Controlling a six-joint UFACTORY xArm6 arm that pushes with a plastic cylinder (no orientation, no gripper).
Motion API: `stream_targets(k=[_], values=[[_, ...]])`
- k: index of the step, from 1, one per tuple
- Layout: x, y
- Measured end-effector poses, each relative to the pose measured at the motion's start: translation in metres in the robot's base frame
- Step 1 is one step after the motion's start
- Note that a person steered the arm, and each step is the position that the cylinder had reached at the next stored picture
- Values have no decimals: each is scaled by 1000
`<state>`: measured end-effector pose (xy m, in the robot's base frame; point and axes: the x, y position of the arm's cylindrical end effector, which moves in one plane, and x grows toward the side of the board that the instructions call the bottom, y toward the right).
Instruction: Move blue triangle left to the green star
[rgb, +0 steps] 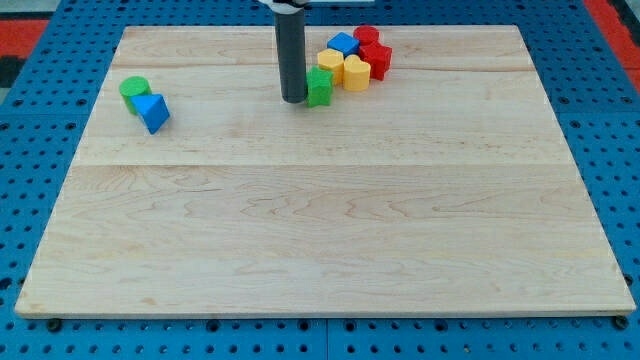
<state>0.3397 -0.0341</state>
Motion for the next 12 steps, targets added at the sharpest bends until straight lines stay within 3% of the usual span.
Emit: stream_targets(k=[1,2,4,5,9,10,12], values=[[7,-1],[43,0],[173,-1],[202,-4],[218,-29],[218,-83],[146,-191]])
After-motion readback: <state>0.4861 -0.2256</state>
